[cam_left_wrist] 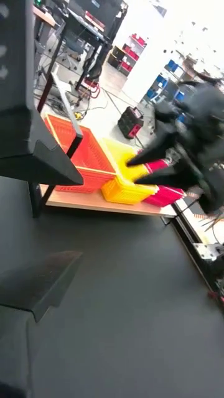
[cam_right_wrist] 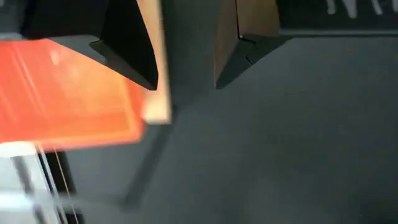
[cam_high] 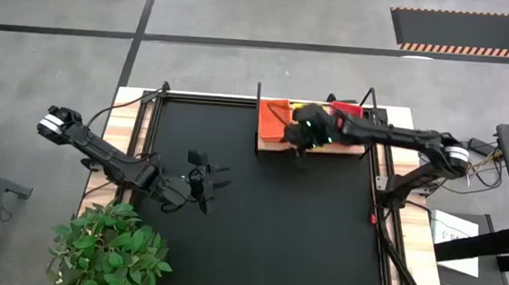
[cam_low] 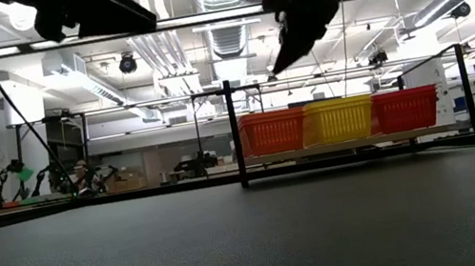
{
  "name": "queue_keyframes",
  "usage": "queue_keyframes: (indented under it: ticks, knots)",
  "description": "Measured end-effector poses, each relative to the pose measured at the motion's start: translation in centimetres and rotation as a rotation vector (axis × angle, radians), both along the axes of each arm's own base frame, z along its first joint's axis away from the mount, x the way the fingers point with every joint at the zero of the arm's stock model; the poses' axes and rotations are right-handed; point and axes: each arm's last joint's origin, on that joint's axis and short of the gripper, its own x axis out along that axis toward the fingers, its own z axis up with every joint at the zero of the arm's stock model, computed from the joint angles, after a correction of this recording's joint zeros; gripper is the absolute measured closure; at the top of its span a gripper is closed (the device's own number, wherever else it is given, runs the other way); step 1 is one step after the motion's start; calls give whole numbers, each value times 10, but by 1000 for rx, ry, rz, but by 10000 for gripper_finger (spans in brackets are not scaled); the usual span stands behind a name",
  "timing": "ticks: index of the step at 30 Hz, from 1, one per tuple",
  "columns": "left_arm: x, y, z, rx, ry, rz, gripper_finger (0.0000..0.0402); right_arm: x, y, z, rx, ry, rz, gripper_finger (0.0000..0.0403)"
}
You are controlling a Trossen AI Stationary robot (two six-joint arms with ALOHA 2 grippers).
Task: Stack baskets on shelf by color
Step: Return to Home Position
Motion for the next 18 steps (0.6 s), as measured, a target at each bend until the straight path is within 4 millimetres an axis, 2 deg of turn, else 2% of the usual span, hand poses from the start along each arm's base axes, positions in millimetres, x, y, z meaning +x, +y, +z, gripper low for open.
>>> queue_keyframes:
  ticks: [4,9,13,18]
  knots:
    - [-1,5,-10,13,-1,8,233,-9,33,-8,-53,-171,94,259]
    - [2,12,-10,-24,-82,-31,233,-32,64,-19,-83,-323,181,268]
    - [-1,15,-27,-75,-39,-180,233,-53,78,-28,-96,-399,218,276]
    - [-8,24,-42,-93,-93,-171,233,-78,84,-44,-117,-501,230,284]
